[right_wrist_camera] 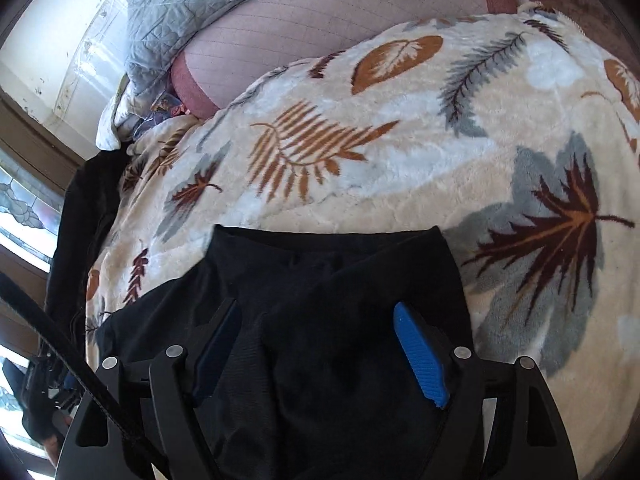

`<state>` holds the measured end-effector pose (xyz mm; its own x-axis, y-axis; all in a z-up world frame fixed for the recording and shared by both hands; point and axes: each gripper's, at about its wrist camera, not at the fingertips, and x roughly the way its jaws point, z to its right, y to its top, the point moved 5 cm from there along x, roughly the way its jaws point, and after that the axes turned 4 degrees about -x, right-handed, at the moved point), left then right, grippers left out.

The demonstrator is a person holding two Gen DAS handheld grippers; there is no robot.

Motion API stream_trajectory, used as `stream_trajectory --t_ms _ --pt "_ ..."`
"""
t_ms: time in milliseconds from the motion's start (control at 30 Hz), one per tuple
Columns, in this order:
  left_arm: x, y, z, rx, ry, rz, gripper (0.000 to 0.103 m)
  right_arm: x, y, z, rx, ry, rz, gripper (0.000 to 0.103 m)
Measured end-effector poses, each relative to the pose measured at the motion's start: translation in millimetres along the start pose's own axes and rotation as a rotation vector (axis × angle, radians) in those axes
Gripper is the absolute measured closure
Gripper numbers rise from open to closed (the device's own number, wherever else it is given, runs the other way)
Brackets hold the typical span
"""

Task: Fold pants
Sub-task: 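Grasp the folded black pants edge with the left gripper and fold it over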

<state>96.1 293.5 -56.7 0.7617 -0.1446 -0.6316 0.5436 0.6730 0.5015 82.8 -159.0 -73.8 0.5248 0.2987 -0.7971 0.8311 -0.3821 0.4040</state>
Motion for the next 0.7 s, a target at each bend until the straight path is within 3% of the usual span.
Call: stream_trajectory --t_ms 167,233,300,367,467,600,700 --pt "13 -10 -6 -0.021 0.000 -0.085 0.029 -35 -30 -43 -0.022 0.160 0.011 0.022" --pt "18 -16 -6 -0.028 -0.007 -0.119 0.029 -27 -52 -56 0.010 0.217 -0.044 0.022" --pt "20 -18 -7 -0.034 -0.019 -0.143 0.029 -11 -68 -61 0.019 0.221 -0.117 0.022" --pt "22 -23 -5 -0.024 -0.029 -0.167 0.029 -10 -73 -74 -0.044 0.149 -0.108 0.022" --pt "24 -35 1 0.021 -0.031 -0.204 0.029 -19 -66 -118 -0.141 0.210 -0.102 0.022" --pt "19 -52 11 0.106 -0.024 -0.219 0.023 -14 -53 -176 -0.288 0.224 -0.122 0.022" --pt "15 -63 17 0.160 -0.018 -0.222 0.023 8 -43 -213 -0.362 0.233 -0.194 0.022"
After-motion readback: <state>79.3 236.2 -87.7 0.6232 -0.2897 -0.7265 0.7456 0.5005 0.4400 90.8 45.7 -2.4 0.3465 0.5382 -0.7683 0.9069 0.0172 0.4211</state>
